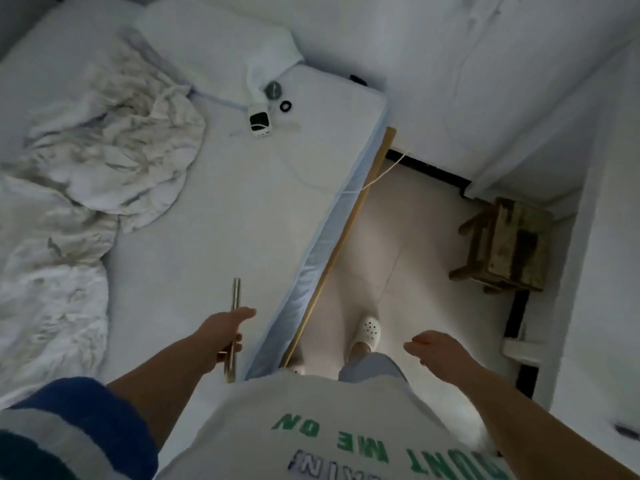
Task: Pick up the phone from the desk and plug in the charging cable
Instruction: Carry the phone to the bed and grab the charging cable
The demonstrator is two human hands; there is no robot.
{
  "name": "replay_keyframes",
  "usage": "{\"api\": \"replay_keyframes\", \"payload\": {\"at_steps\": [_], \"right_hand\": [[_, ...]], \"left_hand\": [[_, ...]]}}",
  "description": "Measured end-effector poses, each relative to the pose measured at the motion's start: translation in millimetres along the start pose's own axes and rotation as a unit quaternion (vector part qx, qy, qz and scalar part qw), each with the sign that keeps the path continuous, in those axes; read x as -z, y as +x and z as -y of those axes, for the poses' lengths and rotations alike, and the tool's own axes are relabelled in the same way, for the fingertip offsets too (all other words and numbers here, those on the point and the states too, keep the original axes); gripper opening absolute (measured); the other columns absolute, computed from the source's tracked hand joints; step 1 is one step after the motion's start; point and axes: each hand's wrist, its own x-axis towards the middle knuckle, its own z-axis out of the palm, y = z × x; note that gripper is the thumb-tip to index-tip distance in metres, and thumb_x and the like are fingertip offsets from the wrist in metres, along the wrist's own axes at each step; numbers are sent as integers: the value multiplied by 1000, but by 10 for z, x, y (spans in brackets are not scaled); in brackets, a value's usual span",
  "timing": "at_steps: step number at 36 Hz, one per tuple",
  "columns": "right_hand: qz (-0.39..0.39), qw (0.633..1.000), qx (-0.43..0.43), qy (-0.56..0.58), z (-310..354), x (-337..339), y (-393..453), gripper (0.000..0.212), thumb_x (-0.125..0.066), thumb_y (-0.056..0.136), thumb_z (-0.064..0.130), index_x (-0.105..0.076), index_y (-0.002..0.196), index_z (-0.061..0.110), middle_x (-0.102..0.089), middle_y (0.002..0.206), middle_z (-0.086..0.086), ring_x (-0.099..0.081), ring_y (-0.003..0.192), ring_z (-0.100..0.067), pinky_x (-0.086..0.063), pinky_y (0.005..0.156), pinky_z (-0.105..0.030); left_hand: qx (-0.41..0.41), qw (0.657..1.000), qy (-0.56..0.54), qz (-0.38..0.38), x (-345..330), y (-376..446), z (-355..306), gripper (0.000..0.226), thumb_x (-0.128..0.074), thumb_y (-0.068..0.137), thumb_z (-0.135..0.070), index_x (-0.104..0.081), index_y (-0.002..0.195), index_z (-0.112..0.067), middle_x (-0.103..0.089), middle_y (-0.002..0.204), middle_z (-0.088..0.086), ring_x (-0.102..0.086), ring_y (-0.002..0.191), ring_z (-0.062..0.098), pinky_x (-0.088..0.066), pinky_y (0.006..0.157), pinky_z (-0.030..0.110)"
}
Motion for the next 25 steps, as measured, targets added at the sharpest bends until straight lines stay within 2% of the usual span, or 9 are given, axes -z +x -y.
{"api": "replay_keyframes", "payload": {"at_steps": [3,7,9,12,14,16,19,22,25], "right_hand": [[5,998,19,-57,205,482,344,43,-58,83,39,-60,113,8,-62,116,-11,-59,99,-23,-43,86,-31],[22,990,21,-138,622,1105,823,47,-53,87,37,-57,119,3,-59,124,-15,-56,106,-27,-41,91,-32],[25,987,21,-155,858,1340,1045,44,-51,90,33,-58,116,-1,-59,111,-15,-53,96,-25,-35,82,-27],[16,988,17,-151,1233,1577,1336,27,-51,90,24,-61,76,3,-50,77,-9,-49,86,-25,-36,77,-29],[11,989,21,-143,1505,1640,1483,30,-52,90,23,-47,61,18,-49,86,-7,-45,90,-22,-39,84,-34],[14,985,21,-169,1762,1659,1607,27,-51,90,24,-50,65,14,-46,96,-8,-43,91,-21,-39,91,-36],[20,976,26,-216,2090,1633,1719,26,-50,89,27,-52,66,15,-51,94,-10,-47,88,-22,-42,92,-38],[60,970,40,-232,2388,1592,1796,30,-50,89,28,-66,94,4,-60,98,-17,-53,87,-24,-45,90,-38],[58,959,72,-268,2685,1564,1880,41,-53,87,29,-64,102,-8,-67,106,-26,-63,94,-33,-47,90,-42]], "left_hand": [[8,999,1,-31,-67,-6,-152,38,-67,73,-43,-56,89,-9,-57,78,13,-55,68,24,-43,58,30],[-17,998,20,-48,-108,-51,-393,41,-64,77,-40,-54,101,-9,-56,82,9,-55,71,22,-43,59,30],[-32,998,17,-53,-106,-56,-489,41,-65,77,-38,-53,104,-10,-55,85,7,-55,75,22,-44,65,31],[-32,998,0,-57,-118,19,-584,38,-66,77,-37,-49,103,-15,-57,96,9,-57,88,27,-45,80,37],[-12,998,-24,-58,-119,103,-663,40,-66,77,-37,-48,105,-15,-56,100,11,-57,89,27,-46,81,37],[15,997,-59,-53,-97,220,-758,42,-65,77,-38,-51,107,-11,-56,94,10,-55,78,22,-46,69,33],[49,994,-78,-55,-30,398,-929,39,-64,77,-39,-54,100,-8,-54,81,9,-52,67,20,-41,59,30],[46,994,-87,-49,52,588,-1164,41,-64,77,-40,-56,99,-7,-56,82,10,-55,76,24,-46,74,36],[34,994,-88,-57,132,742,-1455,61,-66,74,-43,-50,121,-7,-57,115,15,-56,106,31,-45,98,47]]}}
